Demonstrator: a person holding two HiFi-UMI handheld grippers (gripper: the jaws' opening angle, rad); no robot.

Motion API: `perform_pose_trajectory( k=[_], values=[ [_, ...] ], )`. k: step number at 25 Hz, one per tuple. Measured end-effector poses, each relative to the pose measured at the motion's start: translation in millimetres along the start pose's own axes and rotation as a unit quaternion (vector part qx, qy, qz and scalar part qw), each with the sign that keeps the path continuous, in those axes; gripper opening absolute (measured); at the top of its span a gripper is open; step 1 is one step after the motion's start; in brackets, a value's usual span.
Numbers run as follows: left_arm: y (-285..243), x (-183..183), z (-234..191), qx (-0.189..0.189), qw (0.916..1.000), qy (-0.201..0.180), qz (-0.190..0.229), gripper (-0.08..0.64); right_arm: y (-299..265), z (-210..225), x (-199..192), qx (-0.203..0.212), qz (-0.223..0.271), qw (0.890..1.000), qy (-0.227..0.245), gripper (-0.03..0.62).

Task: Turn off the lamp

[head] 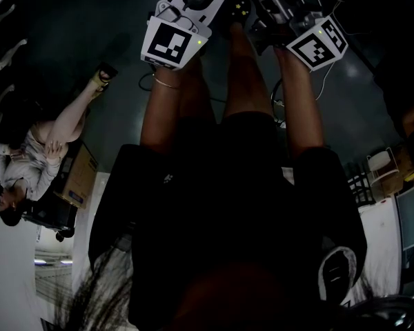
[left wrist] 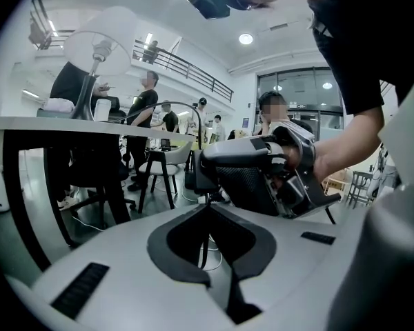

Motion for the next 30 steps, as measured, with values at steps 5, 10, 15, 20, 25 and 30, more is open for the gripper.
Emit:
perform_pose_trajectory(
  k=[5, 10, 15, 20, 25, 30],
  values=[
    [3, -3, -4, 0.009, 0.9999, 0.002, -0.007, 0.014, 1, 3, -2, -0.007, 0.0, 1.0, 0.0, 0.063],
    [3, -6, -3, 0.019, 0.9997, -0.001, -0.014, 0.014, 2, 6, -4, -0.016, 0.001, 1.0, 0.009, 0.063],
    [7, -10, -4, 0.03, 0.9994, 0.002, -0.014, 0.014, 3, 13, -6, -0.041, 0.003, 0.999, 0.026, 0.061],
    [22, -5, -25, 0.062, 0.998, 0.012, 0.002, 0.014, 7, 29, -8, -0.066, 0.004, 0.997, 0.03, 0.063],
    [29, -1, -32, 0.056, 0.9984, 0.004, 0.002, 0.006, 7, 38, -16, -0.085, 0.001, 0.995, 0.048, 0.063],
    [27, 1, -29, 0.05, 0.9987, 0.013, 0.006, 0.006, 7, 47, -24, -0.093, -0.006, 0.993, 0.074, 0.063]
  ],
)
Point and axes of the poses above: the fingertips, and each gripper's own axes: y backward along the fingers, z to its right, x out of its top, the point moved 3 cm from there along y, backward along the fingers, and after that the axes turned 11 degrees about z, right-handed, at the moved point
